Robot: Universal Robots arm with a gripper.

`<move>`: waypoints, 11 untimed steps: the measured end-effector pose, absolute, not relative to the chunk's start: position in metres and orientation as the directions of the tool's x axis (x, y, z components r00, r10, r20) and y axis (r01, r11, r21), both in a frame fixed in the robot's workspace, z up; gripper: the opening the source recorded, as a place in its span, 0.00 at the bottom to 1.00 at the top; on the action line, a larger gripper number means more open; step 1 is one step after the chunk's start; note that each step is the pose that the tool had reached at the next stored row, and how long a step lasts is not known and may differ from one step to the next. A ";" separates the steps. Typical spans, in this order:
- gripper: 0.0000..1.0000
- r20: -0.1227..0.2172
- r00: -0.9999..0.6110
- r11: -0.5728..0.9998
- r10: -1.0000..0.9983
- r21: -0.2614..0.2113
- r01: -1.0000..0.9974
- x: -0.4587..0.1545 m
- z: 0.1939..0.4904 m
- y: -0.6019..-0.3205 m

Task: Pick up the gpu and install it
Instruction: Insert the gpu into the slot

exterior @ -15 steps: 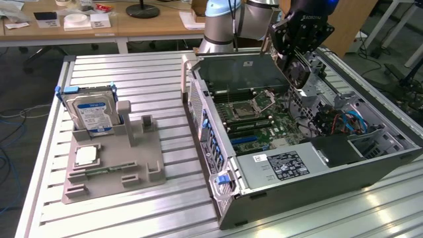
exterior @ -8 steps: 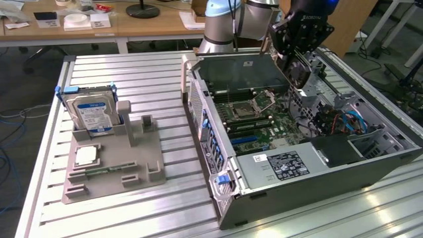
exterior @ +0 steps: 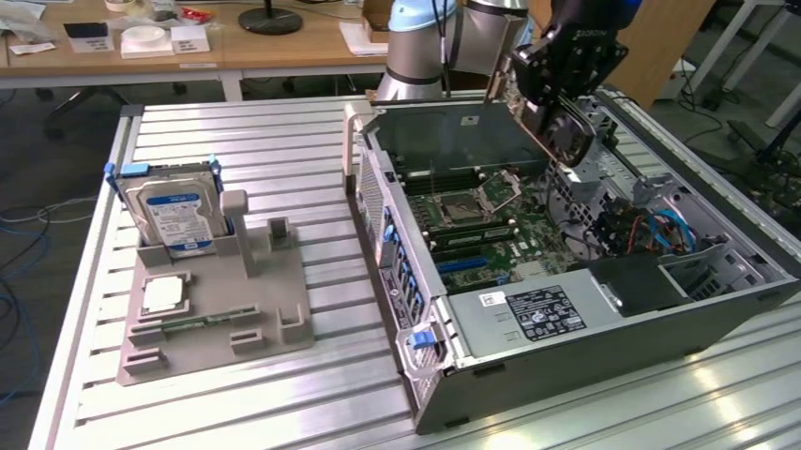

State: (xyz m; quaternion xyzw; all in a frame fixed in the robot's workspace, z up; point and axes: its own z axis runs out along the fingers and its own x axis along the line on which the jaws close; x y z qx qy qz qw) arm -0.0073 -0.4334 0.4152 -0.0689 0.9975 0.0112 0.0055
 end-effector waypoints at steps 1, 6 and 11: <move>0.28 -0.012 -0.988 0.988 -0.151 0.022 -0.152 -0.007 0.415 -0.433; 0.28 -0.012 -0.976 0.975 -0.219 0.022 -0.219 -0.007 0.415 -0.433; 0.28 -0.012 -0.956 0.956 -0.292 0.022 -0.292 -0.007 0.415 -0.433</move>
